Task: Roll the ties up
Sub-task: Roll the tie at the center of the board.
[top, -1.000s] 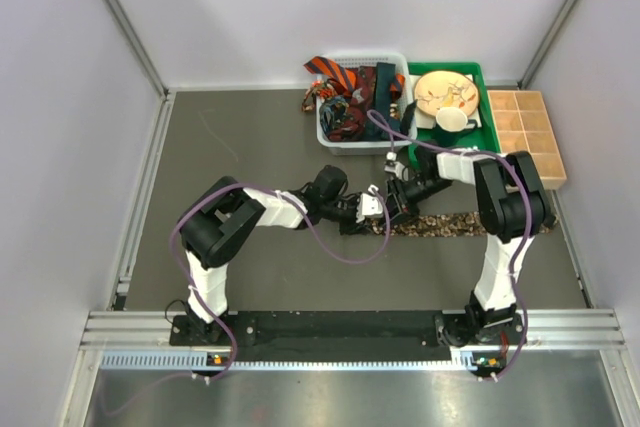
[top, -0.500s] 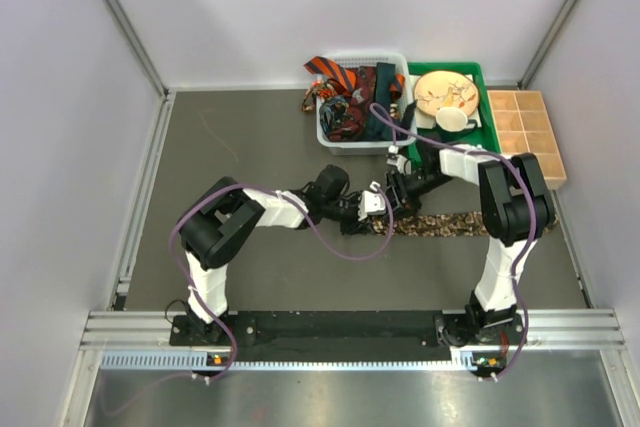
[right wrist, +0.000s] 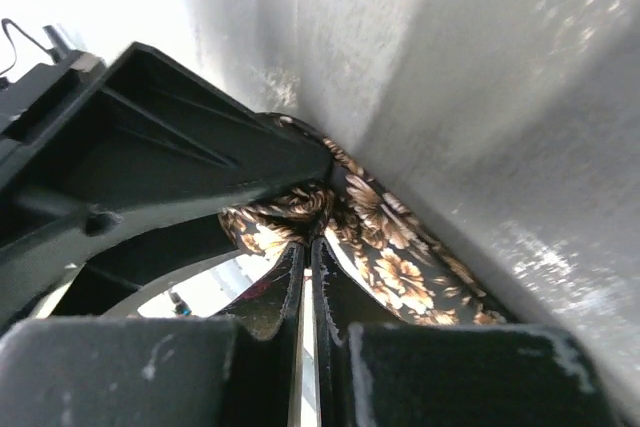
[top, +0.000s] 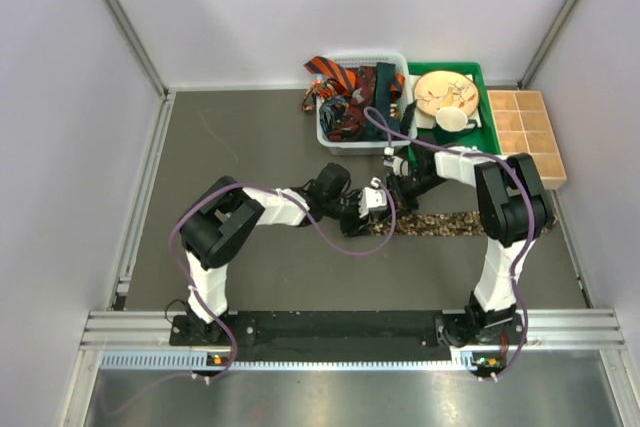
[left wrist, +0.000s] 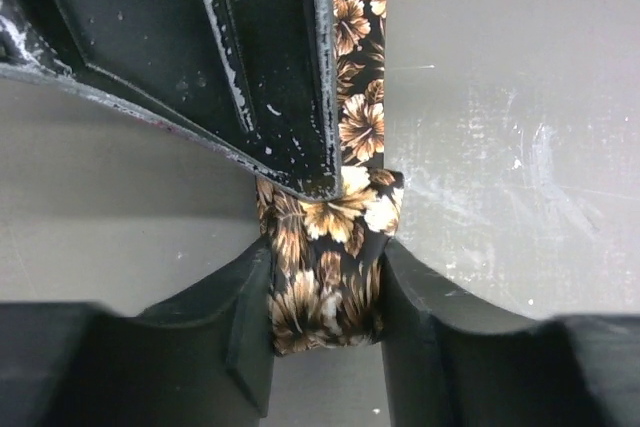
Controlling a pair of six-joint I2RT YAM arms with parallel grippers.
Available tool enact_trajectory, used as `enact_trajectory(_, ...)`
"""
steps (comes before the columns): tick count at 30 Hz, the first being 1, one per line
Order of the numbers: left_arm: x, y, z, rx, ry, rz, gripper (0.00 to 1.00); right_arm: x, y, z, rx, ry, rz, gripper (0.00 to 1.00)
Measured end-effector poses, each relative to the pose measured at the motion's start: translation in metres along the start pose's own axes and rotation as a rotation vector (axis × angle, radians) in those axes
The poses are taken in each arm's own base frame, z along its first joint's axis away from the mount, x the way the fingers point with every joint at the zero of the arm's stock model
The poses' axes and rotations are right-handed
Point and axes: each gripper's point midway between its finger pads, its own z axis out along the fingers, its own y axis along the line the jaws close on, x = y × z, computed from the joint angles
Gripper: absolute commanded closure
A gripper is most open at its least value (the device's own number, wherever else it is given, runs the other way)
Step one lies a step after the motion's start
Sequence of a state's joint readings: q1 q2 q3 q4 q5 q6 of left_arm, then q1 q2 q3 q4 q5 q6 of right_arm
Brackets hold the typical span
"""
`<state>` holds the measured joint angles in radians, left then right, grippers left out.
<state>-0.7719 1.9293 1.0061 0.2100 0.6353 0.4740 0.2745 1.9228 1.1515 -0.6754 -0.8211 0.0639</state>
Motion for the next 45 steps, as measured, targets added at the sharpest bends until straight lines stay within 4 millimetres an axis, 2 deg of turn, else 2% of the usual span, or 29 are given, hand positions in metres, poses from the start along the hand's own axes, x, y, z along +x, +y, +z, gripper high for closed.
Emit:
enact_trajectory(1, 0.001, 0.001, -0.001, -0.001, 0.002, -0.006, 0.34, -0.001, -0.002, 0.000, 0.010, -0.005, -0.005, 1.00)
enact_trajectory(4, 0.004, 0.008, -0.007, -0.008, -0.007, -0.042, 0.29, -0.002, -0.011, 0.002, 0.049, -0.017, -0.015, 1.00)
enact_trajectory(7, 0.008, 0.016, -0.016, -0.016, -0.050, -0.083, 0.27, 0.001, -0.020, 0.004, 0.078, -0.018, -0.011, 1.00)
enact_trajectory(11, 0.011, 0.012, -0.025, 0.001, -0.126, -0.100, 0.25, 0.000, -0.022, 0.005, 0.083, -0.022, -0.012, 1.00)
enact_trajectory(14, 0.009, 0.004, -0.025, 0.026, -0.173, -0.118, 0.24, 0.000, -0.022, 0.005, 0.083, -0.023, -0.008, 1.00)
enact_trajectory(19, -0.002, 0.000, -0.013, 0.050, -0.239, -0.127, 0.24, 0.000, -0.022, 0.006, 0.079, -0.025, -0.002, 1.00)
enact_trajectory(23, -0.006, -0.003, -0.002, 0.061, -0.272, -0.138, 0.32, 0.000, -0.022, 0.006, 0.069, -0.030, 0.005, 1.00)
enact_trajectory(26, -0.009, -0.001, 0.004, 0.051, -0.283, -0.139, 0.44, 0.001, -0.022, 0.007, 0.062, -0.032, 0.009, 1.00)
enact_trajectory(27, -0.010, 0.001, 0.006, 0.041, -0.285, -0.134, 0.53, 0.001, -0.021, 0.007, 0.059, -0.033, 0.009, 1.00)
enact_trajectory(32, -0.009, 0.008, 0.012, 0.005, -0.245, -0.096, 0.76, 0.000, -0.020, 0.007, 0.052, -0.033, 0.007, 1.00)
enact_trajectory(34, -0.009, 0.008, 0.013, 0.001, -0.212, -0.073, 0.82, 0.001, -0.020, 0.006, 0.050, -0.032, 0.004, 0.93)
enact_trajectory(35, -0.009, 0.008, 0.013, 0.000, -0.186, -0.060, 0.83, 0.001, -0.020, 0.006, 0.048, -0.031, 0.006, 0.85)
enact_trajectory(38, -0.008, 0.010, 0.012, -0.017, -0.114, -0.019, 0.86, 0.002, -0.021, 0.000, 0.040, -0.033, 0.010, 0.73)
enact_trajectory(45, -0.007, 0.011, 0.009, -0.052, 0.021, 0.065, 0.83, 0.008, -0.016, -0.030, -0.019, -0.050, 0.048, 0.56)
